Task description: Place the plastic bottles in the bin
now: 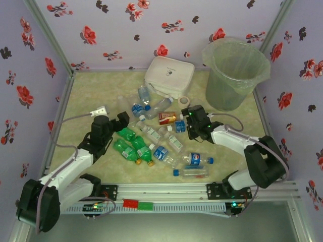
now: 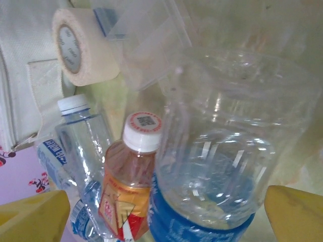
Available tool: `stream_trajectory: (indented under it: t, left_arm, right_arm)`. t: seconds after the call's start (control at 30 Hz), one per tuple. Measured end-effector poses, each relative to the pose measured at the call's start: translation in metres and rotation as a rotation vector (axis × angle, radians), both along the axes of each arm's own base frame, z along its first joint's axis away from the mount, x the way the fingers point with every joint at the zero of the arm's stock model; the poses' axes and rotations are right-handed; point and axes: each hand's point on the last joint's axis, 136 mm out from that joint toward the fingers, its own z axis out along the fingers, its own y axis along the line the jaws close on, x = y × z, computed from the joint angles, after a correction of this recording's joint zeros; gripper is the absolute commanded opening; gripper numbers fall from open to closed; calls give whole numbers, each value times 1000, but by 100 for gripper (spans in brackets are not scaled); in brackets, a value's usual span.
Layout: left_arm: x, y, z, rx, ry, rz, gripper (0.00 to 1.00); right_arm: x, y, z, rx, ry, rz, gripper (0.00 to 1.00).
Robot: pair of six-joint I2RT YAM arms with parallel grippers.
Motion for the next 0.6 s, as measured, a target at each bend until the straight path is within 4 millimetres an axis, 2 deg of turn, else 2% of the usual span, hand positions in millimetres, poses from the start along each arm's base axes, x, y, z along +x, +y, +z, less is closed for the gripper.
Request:
stream_trajectory:
  t: [0.2, 0.4, 0.6]
  left_arm:
    - [-4, 8, -7, 0, 6, 22, 100]
    - [-9, 15, -17, -2, 19, 39, 100]
    - [-10, 20, -13, -14, 5, 55, 100]
  right_arm:
    - [-2, 0, -35, -10, 94, -39, 99]
    - [-2, 0, -39, -9, 110, -50, 97]
    - [-4, -2, -44, -26, 133, -55, 87]
